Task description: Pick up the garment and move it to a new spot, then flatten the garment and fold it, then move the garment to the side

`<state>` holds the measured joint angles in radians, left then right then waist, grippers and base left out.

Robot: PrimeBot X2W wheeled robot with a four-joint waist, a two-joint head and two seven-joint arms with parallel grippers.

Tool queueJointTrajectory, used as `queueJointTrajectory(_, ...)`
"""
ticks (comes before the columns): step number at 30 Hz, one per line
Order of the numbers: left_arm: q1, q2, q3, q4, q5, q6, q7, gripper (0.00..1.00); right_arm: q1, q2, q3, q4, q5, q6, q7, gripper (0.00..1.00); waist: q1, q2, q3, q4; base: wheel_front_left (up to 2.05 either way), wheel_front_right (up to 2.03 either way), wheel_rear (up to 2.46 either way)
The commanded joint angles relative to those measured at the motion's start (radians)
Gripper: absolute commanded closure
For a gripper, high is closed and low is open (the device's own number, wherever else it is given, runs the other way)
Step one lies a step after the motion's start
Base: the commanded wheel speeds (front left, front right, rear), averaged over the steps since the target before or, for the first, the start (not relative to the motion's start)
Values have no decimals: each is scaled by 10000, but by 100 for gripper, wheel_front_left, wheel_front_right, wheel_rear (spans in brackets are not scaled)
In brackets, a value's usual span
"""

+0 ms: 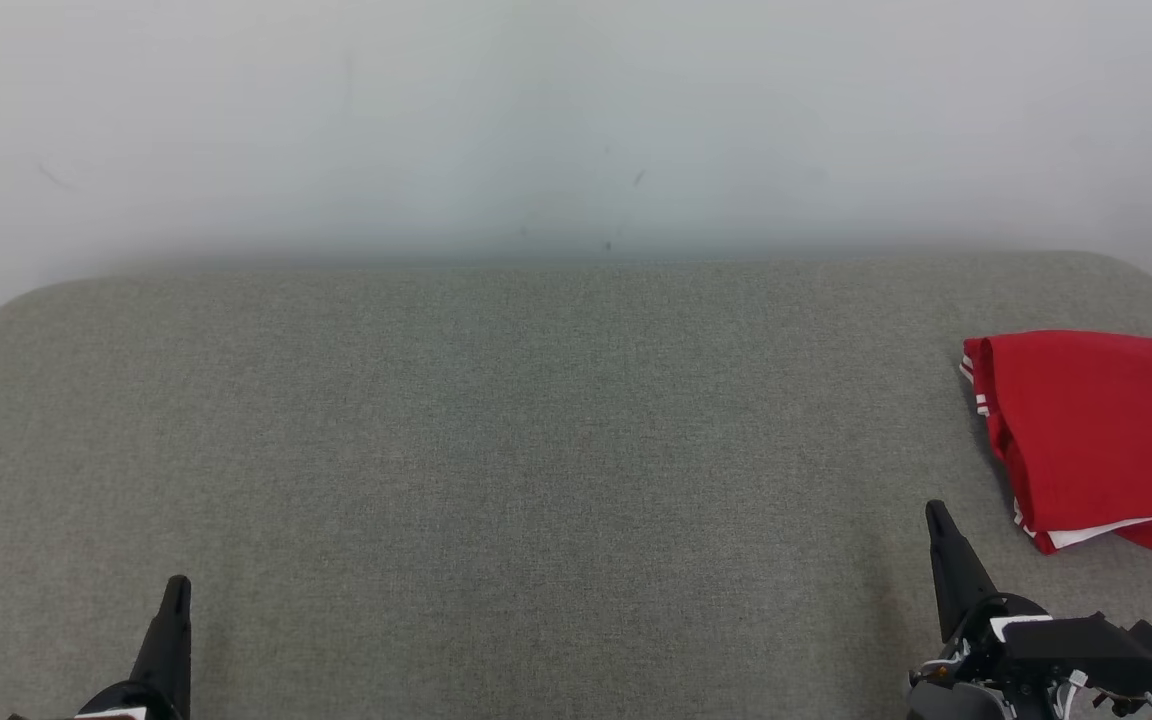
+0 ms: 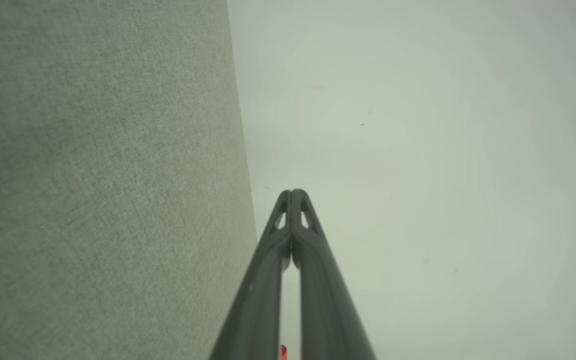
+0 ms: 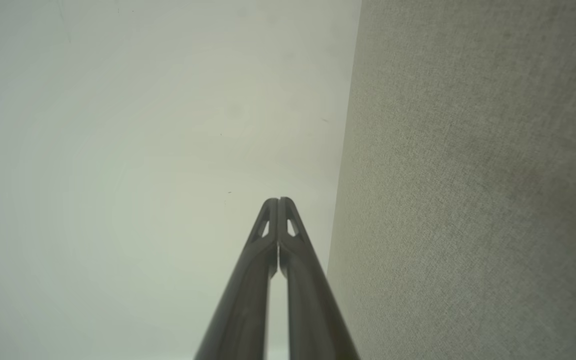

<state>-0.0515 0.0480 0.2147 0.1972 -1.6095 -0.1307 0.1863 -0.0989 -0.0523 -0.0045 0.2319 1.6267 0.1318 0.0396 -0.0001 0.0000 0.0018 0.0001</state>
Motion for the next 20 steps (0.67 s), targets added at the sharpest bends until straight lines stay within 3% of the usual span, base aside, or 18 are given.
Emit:
queueJointTrajectory(1,-117,41,24,10,-51,-7,7,100,8,-7,-17,-48,-7,-21,39,100,1,0,0,0,0,0,0)
queueJointTrajectory(20,-116,41,25,9,-52,-7,6,100,8,0,-26,-47,-20,-21,42,100,1,0,0,0,0,0,0)
